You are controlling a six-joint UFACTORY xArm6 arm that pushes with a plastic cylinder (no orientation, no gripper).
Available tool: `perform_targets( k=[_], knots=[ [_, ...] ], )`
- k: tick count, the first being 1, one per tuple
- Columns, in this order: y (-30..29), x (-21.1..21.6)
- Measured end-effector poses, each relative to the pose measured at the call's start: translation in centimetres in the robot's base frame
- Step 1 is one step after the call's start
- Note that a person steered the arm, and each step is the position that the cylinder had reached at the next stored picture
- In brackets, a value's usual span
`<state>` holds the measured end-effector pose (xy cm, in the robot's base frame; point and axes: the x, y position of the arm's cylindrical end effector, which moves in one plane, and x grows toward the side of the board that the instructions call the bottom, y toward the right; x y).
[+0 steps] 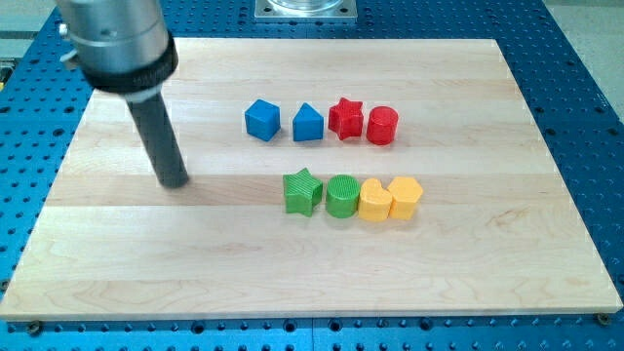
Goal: Move the green blocks into the yellow heart
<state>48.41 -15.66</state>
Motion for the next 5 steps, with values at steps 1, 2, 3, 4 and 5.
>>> perform_targets(
  k=[1, 2, 3, 4, 5],
  knots=[
    [3.7, 1.7],
    [7.1, 1.4],
    [7.7, 1.4],
    [11.7, 1.4],
    [17.9, 0.9]
  ],
)
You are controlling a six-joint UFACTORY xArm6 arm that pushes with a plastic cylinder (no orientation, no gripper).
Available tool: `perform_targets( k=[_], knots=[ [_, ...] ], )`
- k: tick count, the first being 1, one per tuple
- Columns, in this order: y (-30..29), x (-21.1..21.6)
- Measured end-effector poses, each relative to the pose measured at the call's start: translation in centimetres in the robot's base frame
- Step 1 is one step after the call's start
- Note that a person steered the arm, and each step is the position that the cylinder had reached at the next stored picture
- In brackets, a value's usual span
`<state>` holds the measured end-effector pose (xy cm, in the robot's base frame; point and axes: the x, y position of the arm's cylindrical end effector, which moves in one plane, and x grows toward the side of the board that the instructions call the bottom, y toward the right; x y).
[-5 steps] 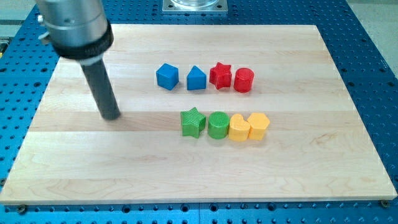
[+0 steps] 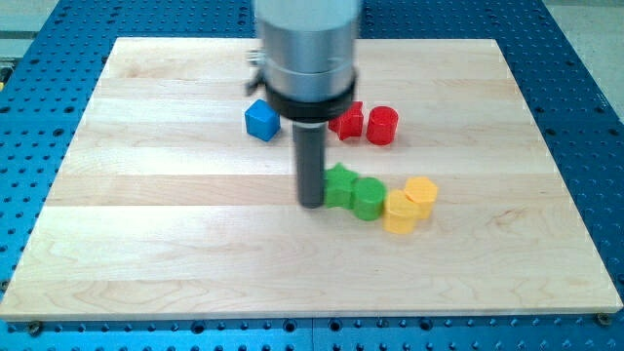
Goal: Move the green blocks into the yellow heart
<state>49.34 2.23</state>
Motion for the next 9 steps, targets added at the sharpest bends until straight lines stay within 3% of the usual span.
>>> perform_targets(
  k=[3, 5, 7, 9],
  knots=[
    [2.0, -0.4],
    [3.3, -4.5],
    [8.7, 4.5],
    [9.9, 5.6]
  ],
)
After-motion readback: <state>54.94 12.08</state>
